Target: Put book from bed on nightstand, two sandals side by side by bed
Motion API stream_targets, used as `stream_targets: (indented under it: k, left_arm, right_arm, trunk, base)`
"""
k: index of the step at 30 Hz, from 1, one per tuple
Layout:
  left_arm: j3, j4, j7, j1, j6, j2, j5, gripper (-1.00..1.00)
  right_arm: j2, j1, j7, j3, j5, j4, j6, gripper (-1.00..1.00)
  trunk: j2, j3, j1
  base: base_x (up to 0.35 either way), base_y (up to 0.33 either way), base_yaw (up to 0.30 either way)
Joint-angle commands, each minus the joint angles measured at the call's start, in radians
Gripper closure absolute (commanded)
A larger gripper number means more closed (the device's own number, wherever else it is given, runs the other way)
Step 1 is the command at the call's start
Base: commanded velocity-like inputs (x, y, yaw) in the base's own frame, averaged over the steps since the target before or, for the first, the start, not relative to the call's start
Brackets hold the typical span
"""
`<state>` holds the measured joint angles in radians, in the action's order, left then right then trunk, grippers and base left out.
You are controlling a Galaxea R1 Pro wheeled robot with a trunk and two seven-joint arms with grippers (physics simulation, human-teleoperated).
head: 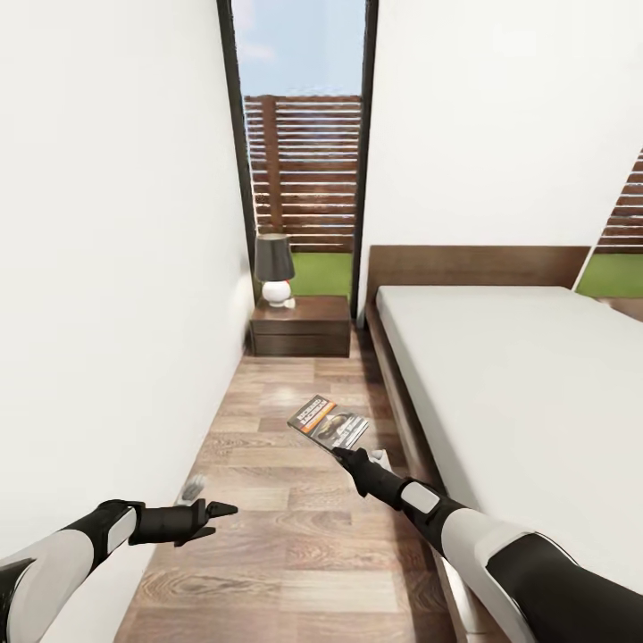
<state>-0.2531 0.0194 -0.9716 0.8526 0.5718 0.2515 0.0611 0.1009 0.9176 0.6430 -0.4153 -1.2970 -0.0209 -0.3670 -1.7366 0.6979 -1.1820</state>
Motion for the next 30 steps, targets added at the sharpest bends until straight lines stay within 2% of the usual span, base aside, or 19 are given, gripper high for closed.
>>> stream_targets:
  k: [1, 19, 30]
  left_arm:
    - [-0.008, 0.001, -0.002, 0.000, 0.008, 0.000, 0.006, -1.00]
    - [-0.008, 0.001, 0.002, 0.000, 0.008, 0.000, 0.006, -1.00]
    - [-0.008, 0.001, -0.001, 0.000, 0.008, 0.000, 0.006, -1.00]
  right_arm:
    - [0.000, 0.001, 0.003, -0.006, -0.011, -0.002, -0.006, 1.00]
    - [0.000, 0.001, 0.003, -0.005, -0.011, -0.002, -0.006, 1.00]
    - [0.000, 0.001, 0.004, -0.005, -0.011, -0.002, -0.006, 1.00]
  trunk:
    - [0.000, 0.001, 0.000]
    - [0.000, 0.001, 0.000]
    - [0.000, 0.001, 0.000]
  base:
    - [0.163, 0.095, 0.000]
    - [0.164, 0.102, 0.000]
    - [0.164, 0.023, 0.000]
